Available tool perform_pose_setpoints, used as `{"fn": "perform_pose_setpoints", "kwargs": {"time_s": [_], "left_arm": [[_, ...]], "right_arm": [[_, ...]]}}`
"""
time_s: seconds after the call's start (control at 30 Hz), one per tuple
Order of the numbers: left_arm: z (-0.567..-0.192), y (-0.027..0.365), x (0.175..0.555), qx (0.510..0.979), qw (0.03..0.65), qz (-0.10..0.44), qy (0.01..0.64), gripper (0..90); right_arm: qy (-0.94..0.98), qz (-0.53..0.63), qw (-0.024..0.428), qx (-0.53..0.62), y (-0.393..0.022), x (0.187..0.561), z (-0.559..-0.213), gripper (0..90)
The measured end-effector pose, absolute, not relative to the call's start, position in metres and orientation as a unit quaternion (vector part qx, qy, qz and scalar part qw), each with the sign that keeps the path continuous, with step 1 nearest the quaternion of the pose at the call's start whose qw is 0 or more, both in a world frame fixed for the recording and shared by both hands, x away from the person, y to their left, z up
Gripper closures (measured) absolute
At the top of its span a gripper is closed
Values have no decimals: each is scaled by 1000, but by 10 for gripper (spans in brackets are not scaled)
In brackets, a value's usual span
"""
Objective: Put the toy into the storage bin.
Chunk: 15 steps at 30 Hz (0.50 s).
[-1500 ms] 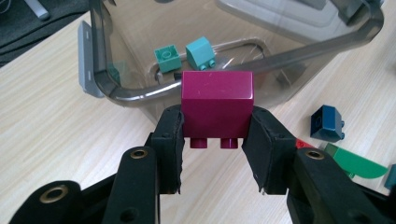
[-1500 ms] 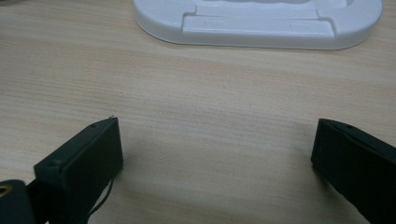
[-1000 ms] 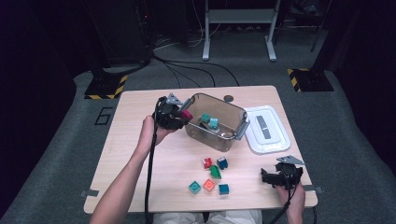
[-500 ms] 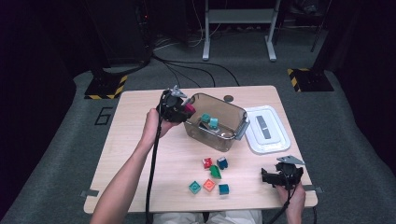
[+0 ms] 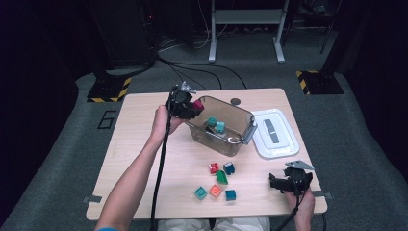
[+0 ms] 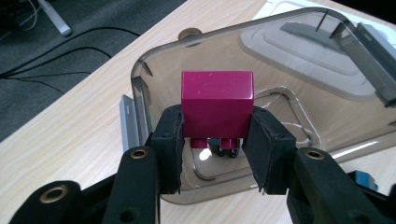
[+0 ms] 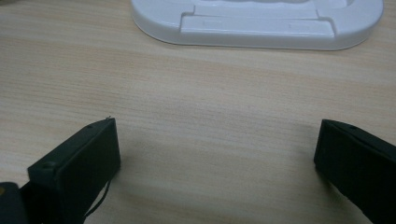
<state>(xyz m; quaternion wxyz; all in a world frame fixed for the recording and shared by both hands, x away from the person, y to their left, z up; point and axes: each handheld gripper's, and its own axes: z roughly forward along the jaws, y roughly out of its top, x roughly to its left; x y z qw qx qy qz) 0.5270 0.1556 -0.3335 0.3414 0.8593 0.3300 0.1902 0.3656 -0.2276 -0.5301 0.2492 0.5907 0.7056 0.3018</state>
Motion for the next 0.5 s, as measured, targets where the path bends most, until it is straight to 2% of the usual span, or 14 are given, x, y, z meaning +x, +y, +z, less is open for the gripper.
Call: {"fn": "perform_pose_setpoints", "kwargs": {"time_s": [0.5], "left_arm": [[-343, 140, 549, 867, 324, 178, 335, 587]], "right_arm": [[705, 302, 249, 591, -228, 366, -530, 0]]}}
